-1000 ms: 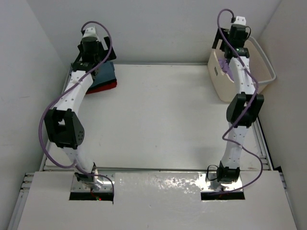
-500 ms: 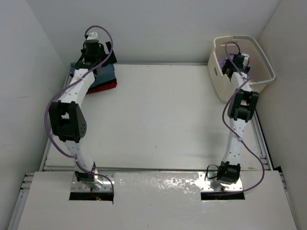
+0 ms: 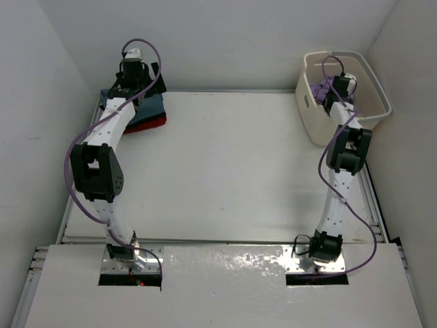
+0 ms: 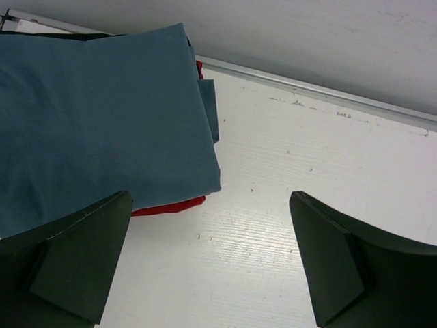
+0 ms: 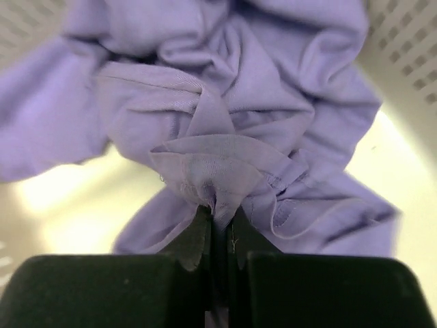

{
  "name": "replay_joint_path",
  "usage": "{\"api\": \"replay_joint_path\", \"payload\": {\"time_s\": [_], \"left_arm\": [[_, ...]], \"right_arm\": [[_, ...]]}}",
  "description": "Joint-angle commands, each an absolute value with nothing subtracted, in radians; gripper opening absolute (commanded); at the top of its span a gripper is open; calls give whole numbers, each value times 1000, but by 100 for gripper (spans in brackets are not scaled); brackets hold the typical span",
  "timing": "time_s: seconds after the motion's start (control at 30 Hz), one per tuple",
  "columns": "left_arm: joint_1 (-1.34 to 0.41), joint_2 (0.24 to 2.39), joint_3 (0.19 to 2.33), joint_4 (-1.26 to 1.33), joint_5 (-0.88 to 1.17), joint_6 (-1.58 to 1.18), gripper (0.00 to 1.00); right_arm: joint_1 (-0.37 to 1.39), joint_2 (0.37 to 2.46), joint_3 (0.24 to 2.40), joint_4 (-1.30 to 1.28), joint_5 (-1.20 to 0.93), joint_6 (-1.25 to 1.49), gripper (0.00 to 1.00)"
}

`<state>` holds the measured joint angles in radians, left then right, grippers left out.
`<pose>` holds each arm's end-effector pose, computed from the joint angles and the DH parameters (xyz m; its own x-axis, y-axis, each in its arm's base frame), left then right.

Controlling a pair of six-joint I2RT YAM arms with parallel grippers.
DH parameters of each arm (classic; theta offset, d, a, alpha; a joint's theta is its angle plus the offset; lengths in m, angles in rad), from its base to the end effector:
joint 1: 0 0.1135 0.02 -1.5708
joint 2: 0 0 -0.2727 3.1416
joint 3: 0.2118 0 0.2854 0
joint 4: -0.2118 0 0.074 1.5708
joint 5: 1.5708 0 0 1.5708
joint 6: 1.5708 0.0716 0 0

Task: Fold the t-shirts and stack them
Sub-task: Grab crumpled tshirt from bin with the right arm

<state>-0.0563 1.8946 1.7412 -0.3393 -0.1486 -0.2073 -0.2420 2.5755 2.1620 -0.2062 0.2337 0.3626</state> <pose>0.5190 -0.0186 0.3202 -0.4468 -0.1787 -0.8766 -0.1702 0.9789 -0.1128 0.6239 -0.1711 0.1192 -0.3796 0.4491 -0.8088 0.5891 0.7914 0.1630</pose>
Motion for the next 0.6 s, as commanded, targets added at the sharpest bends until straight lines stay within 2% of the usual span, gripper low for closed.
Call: {"api": "replay_joint_path", "payload": {"time_s": [0.0,0.2,0.43,0.57], "left_arm": [[-54,1842,1740,-278,-143,-212,100],[-54,1839,1678,-187,-19,-215,100],[-54,1871,1690,-160,63,-233,100],[-54,1864,1669,-130,61,-259,100]], "right_arm": [[-236,2399,2172,-72,221,376,0],[-227,2203,2022,176,81,475,0],[-187,2060,2051,294,0,454,0],[-152,2013,2140,327,-264,451,0]]}}
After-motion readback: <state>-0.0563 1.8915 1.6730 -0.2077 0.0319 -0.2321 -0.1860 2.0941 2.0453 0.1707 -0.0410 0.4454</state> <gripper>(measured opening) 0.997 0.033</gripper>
